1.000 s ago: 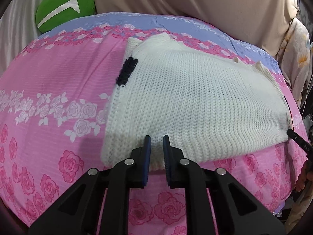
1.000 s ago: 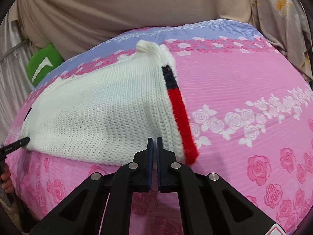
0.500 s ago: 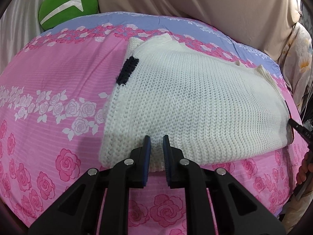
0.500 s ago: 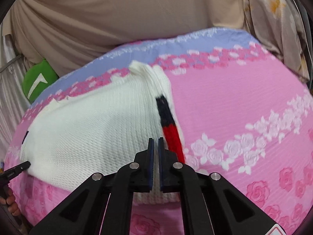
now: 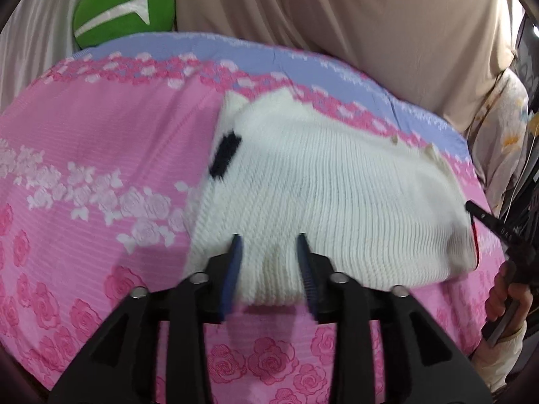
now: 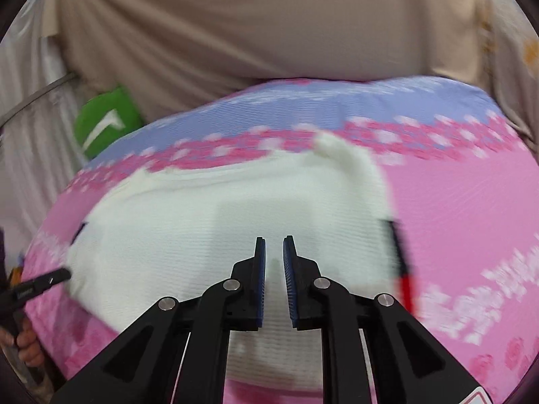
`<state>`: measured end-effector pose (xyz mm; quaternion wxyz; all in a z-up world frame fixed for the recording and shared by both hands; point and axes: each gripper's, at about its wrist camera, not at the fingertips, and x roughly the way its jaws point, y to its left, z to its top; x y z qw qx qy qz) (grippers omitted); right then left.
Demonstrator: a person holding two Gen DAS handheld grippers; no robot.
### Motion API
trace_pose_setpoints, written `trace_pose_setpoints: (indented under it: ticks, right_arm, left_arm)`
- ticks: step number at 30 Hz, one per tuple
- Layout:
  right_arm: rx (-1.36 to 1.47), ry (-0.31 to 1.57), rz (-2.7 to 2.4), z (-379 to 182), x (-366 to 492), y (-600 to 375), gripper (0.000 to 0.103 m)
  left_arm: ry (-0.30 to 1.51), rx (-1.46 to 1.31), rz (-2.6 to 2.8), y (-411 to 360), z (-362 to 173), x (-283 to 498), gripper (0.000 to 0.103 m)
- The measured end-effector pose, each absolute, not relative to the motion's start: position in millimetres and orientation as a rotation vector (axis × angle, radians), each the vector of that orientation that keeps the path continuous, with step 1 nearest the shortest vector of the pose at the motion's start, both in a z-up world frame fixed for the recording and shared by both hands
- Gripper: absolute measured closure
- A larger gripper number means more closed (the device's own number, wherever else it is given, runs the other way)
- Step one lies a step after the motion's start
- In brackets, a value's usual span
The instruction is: Fold small clothes
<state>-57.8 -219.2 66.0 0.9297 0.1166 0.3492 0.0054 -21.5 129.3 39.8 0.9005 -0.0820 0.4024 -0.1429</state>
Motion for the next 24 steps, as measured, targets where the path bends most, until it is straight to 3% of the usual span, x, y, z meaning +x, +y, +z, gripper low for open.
trace_pose_setpoints:
  ticks: [2, 7, 14, 16, 21, 24]
  right_arm:
    - [0.204, 0.731, 0.085, 64, -43, -190, 0.088]
    - [0.138, 0.803, 0.215, 45, -3, -129, 0.088]
    - [0.084, 0.835, 0.238, 20, 12, -112, 0.089]
    - [0.099, 0.830, 0.251, 17, 13, -114, 0.089]
    - [0.134, 0.815, 0.275, 14, 13, -122, 0.090]
    - [0.141, 0.810, 0.285, 14, 12, -124, 0.090]
  left_arm:
    - [0.800, -0.182, -0.278, 136, 49, -19, 0.050]
    - [0.798, -0.216, -0.237, 148, 49, 5, 0.040]
    - [0.942, -0.332, -0.246, 153, 6, 49, 0.038]
    - [0.923, -0.340, -0.241, 151, 5, 52, 0.034]
    - [0.921, -0.291, -0.230, 136, 6, 60, 0.035]
    - [0.914, -0.259, -0.232, 124, 10, 61, 0.046]
